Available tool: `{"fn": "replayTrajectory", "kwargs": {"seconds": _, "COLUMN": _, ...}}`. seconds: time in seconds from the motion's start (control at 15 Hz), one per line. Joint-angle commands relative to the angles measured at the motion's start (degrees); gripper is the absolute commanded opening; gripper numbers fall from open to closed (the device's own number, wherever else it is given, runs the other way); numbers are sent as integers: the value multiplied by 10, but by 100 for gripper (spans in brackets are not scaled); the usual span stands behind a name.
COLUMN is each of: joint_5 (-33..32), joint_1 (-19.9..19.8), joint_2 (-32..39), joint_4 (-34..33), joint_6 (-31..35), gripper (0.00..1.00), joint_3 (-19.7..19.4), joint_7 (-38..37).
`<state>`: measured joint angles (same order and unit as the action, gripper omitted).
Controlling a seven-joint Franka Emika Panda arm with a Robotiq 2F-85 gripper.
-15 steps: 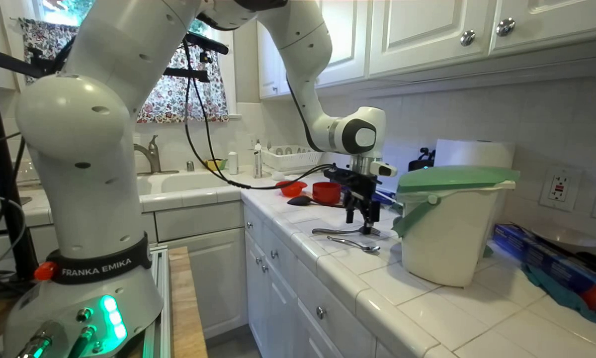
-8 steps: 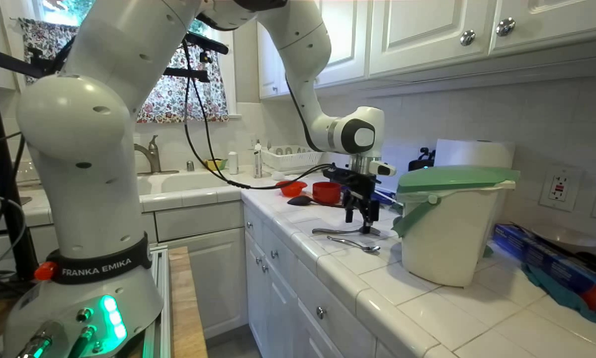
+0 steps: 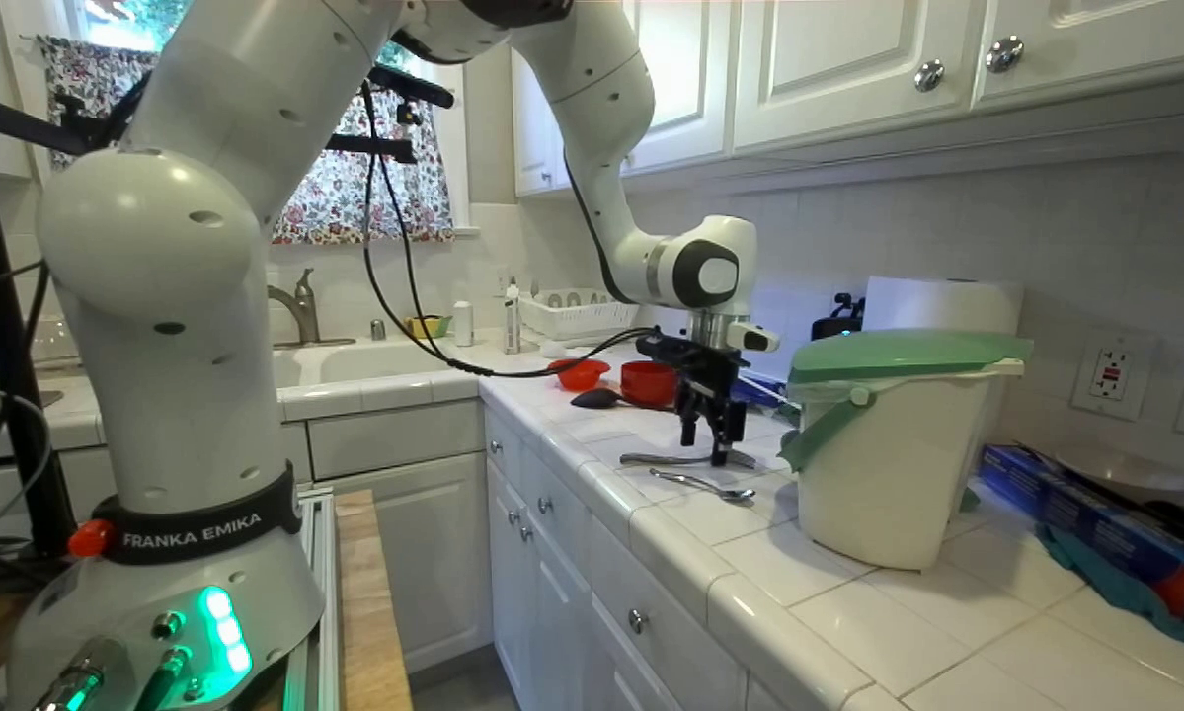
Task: Use the fork to open the bin
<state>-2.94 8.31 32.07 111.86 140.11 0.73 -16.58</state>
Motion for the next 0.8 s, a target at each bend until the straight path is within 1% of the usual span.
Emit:
{"fn": "replayTrajectory", "kwargs": {"seconds": 0.0, "joint_5": 3, "joint_1": 9, "joint_2": 18, "joint_4": -8, "joint_6": 12, "gripper": 57, "joint_3": -8, "joint_7": -10}}
{"fn": "replayTrajectory", "kwargs": {"seconds": 0.2, "joint_5": -1, "joint_1": 12, "joint_2": 25, "joint_4": -11, "joint_6": 12, "gripper": 37, "joint_3": -13, "joint_7": -11}}
{"fn": "replayTrajectory", "kwargs": {"seconds": 0.27, "joint_5": -2, "joint_1": 13, "joint_2": 26, "joint_4": -12, "joint_6": 12, "gripper": 28, "joint_3": -13, "joint_7": -11}}
{"fn": "replayTrajectory", "kwargs": {"seconds": 0.4, "joint_5": -4, "joint_1": 16, "joint_2": 25, "joint_4": -15, "joint_6": 10, "gripper": 17, "joint_3": -14, "joint_7": -12}}
{"fn": "replayTrajectory", "kwargs": {"seconds": 0.47, "joint_5": -5, "joint_1": 19, "joint_2": 25, "joint_4": -15, "joint_6": 10, "gripper": 9, "joint_3": -14, "joint_7": -13}}
{"fn": "replayTrajectory", "kwargs": {"seconds": 0.53, "joint_5": -6, "joint_1": 21, "joint_2": 26, "joint_4": -16, "joint_6": 10, "gripper": 6, "joint_3": -15, "joint_7": -13}}
{"fn": "replayTrajectory", "kwargs": {"seconds": 0.73, "joint_5": -5, "joint_1": 24, "joint_2": 25, "joint_4": -17, "joint_6": 9, "gripper": 0, "joint_3": -18, "joint_7": -14}}
